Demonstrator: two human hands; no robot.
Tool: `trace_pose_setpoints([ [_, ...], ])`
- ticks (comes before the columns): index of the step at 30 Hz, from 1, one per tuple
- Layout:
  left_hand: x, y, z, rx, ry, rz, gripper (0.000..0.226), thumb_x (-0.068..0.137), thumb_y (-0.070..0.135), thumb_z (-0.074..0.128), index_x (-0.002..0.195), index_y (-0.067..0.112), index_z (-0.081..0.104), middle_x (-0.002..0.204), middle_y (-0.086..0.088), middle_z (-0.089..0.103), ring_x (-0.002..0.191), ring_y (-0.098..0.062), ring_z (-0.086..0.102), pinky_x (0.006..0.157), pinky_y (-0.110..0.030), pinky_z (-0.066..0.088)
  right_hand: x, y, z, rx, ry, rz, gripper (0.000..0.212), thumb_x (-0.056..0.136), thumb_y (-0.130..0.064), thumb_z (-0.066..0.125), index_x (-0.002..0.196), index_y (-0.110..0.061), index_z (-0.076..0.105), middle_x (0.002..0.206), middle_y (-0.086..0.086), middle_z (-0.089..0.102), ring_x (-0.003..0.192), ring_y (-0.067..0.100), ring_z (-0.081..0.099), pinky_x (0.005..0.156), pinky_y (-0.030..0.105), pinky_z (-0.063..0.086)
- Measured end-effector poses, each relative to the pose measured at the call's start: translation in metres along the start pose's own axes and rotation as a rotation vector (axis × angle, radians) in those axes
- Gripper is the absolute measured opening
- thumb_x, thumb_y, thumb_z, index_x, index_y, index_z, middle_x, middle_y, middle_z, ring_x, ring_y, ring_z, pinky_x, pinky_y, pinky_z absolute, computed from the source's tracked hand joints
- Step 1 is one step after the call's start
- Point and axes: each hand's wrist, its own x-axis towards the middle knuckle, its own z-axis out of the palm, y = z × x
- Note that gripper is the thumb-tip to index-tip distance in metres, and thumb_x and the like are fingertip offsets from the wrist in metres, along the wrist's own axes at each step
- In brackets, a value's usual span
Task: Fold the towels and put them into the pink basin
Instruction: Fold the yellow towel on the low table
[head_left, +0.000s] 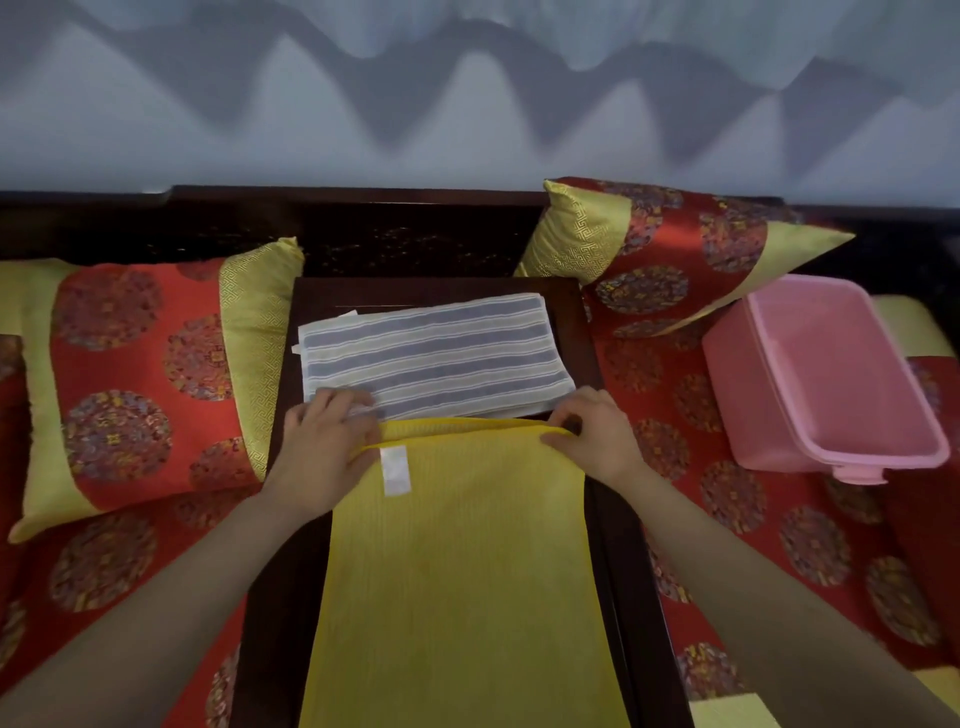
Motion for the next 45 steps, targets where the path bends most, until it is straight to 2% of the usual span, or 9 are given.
trace_pose_setpoints([
  [4,0.023,-0.008,-0.002,-0.311,-0.146,-0.011,0.029,0.073,0.004,0.074,0.071,0.025,0.053,0.092,-0.001,0.061,0.09,-0.024,0.058,0.077,-0.03,0.043,0.008,0.007,0.006,0.037,-0.06,0.076,0.017,0.075,-0.02,0.076,0.076,-0.024,0.06,0.091,-0.006,0.053,0.097,0.019,0.053,0.078,0.029,0.04],
  [8,0.031,-0.009,0.002,-0.418,-0.113,-0.21,0.034,0.078,0.003,0.069,0.061,0.025,0.05,0.072,0.006,0.058,0.071,-0.011,0.054,0.064,-0.008,0.037,0.013,0.01,0.016,0.1,-0.037,0.143,0.018,0.077,-0.016,0.073,0.077,-0.023,0.056,0.088,-0.002,0.059,0.089,0.022,0.06,0.075,0.033,0.047],
  [14,0.024,-0.015,0.0,-0.484,-0.081,-0.275,0.031,0.076,0.005,0.073,0.07,0.027,0.051,0.069,0.008,0.056,0.065,-0.002,0.054,0.061,-0.008,0.039,0.009,0.017,0.013,0.107,0.015,0.103,0.018,0.081,-0.012,0.071,0.098,-0.009,0.066,0.095,0.007,0.068,0.086,0.015,0.057,0.076,0.025,0.044],
  [18,0.014,-0.009,-0.021,-0.454,-0.2,-0.149,0.043,0.075,0.002,0.074,0.082,0.039,0.052,0.074,0.006,0.056,0.066,-0.01,0.052,0.061,-0.01,0.039,-0.01,0.008,-0.009,0.046,0.101,-0.053,0.01,0.077,-0.017,0.073,0.076,-0.014,0.064,0.077,0.003,0.06,0.078,0.017,0.051,0.066,0.029,0.039],
  [22,-0.023,0.018,-0.053,-0.377,-0.204,0.112,0.043,0.067,-0.009,0.068,0.081,0.03,0.057,0.074,0.008,0.052,0.07,-0.012,0.05,0.059,-0.02,0.041,-0.066,-0.008,-0.035,0.124,0.136,-0.382,0.02,0.071,-0.006,0.074,0.072,-0.015,0.055,0.073,-0.002,0.053,0.073,0.018,0.048,0.061,0.028,0.04],
  [28,-0.137,0.036,-0.033,0.1,-0.529,0.534,0.057,0.044,0.011,0.072,0.086,0.036,0.042,0.083,0.019,0.045,0.078,0.003,0.043,0.066,-0.017,0.036,-0.158,0.008,-0.012,-0.08,-0.489,-0.487,0.027,0.07,-0.019,0.065,0.093,-0.032,0.066,0.087,-0.016,0.06,0.086,0.0,0.053,0.074,0.03,0.049],
  [34,-0.194,0.041,-0.013,0.161,-0.563,0.601,0.07,0.036,0.011,0.078,0.093,0.036,0.046,0.087,0.017,0.047,0.075,-0.001,0.049,0.064,-0.017,0.035,-0.201,0.017,0.0,-0.144,-0.582,-0.482,0.038,0.074,-0.024,0.06,0.109,-0.038,0.067,0.084,-0.014,0.058,0.085,0.0,0.048,0.071,0.019,0.034],
  [39,-0.222,0.052,-0.013,0.168,-0.471,0.659,0.063,0.042,0.008,0.077,0.095,0.032,0.051,0.086,0.012,0.049,0.076,-0.005,0.045,0.068,-0.025,0.03,-0.237,0.012,-0.003,-0.073,-0.49,-0.538,0.039,0.072,-0.023,0.06,0.106,-0.041,0.068,0.081,-0.015,0.055,0.081,0.0,0.05,0.07,0.024,0.041],
  [45,-0.237,0.04,0.005,0.228,-0.551,0.627,0.066,0.041,0.005,0.075,0.096,0.033,0.049,0.091,0.013,0.048,0.082,-0.005,0.041,0.069,-0.024,0.03,-0.263,0.017,0.025,-0.218,-0.527,-0.578,0.035,0.077,-0.032,0.058,0.11,-0.043,0.062,0.087,-0.014,0.054,0.085,0.002,0.049,0.071,0.023,0.037],
])
